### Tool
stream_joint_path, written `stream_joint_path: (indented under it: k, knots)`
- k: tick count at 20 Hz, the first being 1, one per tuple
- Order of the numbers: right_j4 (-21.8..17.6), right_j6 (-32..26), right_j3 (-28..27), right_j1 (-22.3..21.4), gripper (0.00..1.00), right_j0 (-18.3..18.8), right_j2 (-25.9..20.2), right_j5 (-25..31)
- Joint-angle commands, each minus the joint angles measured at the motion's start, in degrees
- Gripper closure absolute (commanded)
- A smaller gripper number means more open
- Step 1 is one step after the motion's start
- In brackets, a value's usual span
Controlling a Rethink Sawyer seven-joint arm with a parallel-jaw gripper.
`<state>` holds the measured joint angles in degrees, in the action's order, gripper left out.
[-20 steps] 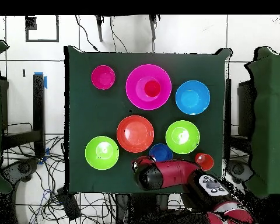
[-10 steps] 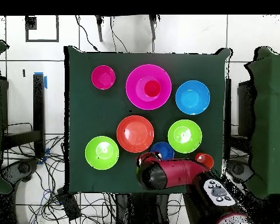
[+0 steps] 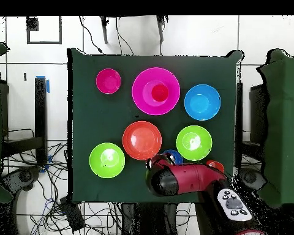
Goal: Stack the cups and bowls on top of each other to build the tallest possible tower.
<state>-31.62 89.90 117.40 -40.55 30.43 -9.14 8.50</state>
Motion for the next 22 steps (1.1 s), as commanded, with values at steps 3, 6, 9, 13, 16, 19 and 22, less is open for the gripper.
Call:
stream_joint_path:
  k: [3,6,9,13,16,19,22]
  knots:
    - [-2.1,2.9,-6.3,3.4,0.0,-1.7,-2.4,1.4]
    - [-2.4,4.1,-7.4,6.2,0.0,-2.5,-1.4,-0.8]
    - [-2.5,4.4,-8.0,7.0,0.0,-3.0,-0.7,-1.0]
    - [-2.4,3.9,-9.4,8.9,0.0,-2.6,-0.9,-0.9]
    - [-2.3,3.7,-10.5,10.7,0.0,-2.1,-1.3,-1.0]
    - [-2.2,3.8,-10.7,11.4,0.0,-2.0,-1.4,-1.0]
    - [-2.2,3.9,-10.7,11.7,0.0,-1.9,-1.3,-1.2]
